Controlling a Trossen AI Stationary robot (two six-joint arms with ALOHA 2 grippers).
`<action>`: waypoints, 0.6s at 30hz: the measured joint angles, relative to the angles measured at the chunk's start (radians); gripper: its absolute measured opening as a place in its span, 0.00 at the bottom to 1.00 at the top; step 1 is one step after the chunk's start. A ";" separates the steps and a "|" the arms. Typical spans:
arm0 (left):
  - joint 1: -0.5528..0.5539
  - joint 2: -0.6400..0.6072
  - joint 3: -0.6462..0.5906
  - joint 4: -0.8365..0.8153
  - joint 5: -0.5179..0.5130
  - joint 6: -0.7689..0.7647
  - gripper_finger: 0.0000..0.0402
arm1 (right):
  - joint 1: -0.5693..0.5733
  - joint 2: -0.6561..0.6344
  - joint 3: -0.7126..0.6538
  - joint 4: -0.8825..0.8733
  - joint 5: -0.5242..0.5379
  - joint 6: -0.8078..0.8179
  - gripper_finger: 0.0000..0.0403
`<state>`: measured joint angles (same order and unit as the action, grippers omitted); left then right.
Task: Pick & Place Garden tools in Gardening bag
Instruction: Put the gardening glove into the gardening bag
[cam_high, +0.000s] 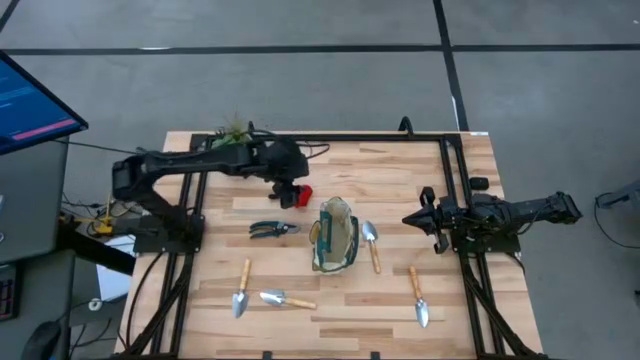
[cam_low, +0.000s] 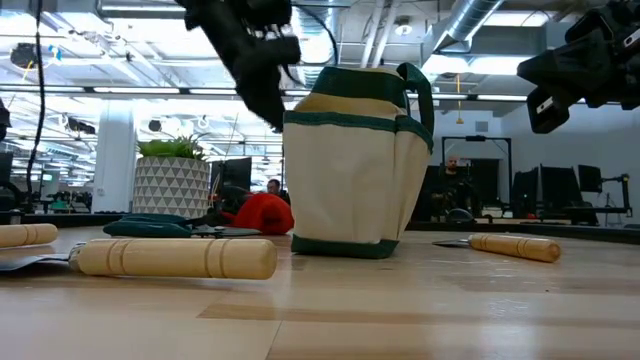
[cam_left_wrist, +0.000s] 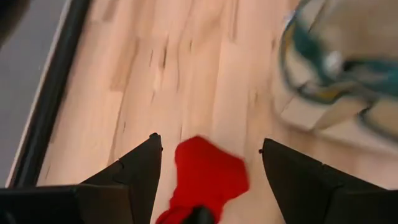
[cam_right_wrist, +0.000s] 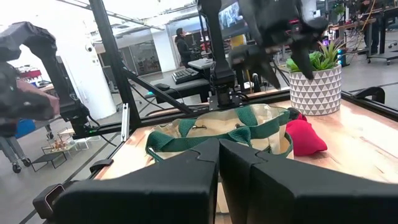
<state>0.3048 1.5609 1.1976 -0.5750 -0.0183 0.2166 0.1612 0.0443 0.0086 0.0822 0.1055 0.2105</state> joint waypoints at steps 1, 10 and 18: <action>0.006 0.018 0.000 -0.003 0.007 0.026 0.60 | 0.000 0.000 0.000 0.000 0.000 0.000 0.01; 0.058 0.161 0.000 -0.010 0.044 0.131 0.60 | 0.000 0.000 0.000 0.000 0.000 0.000 0.01; 0.064 0.256 0.000 -0.045 0.052 0.172 0.60 | 0.000 0.000 0.000 0.000 0.000 0.000 0.01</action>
<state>0.3691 1.8172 1.1980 -0.6197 0.0341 0.3889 0.1612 0.0443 0.0086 0.0822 0.1055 0.2108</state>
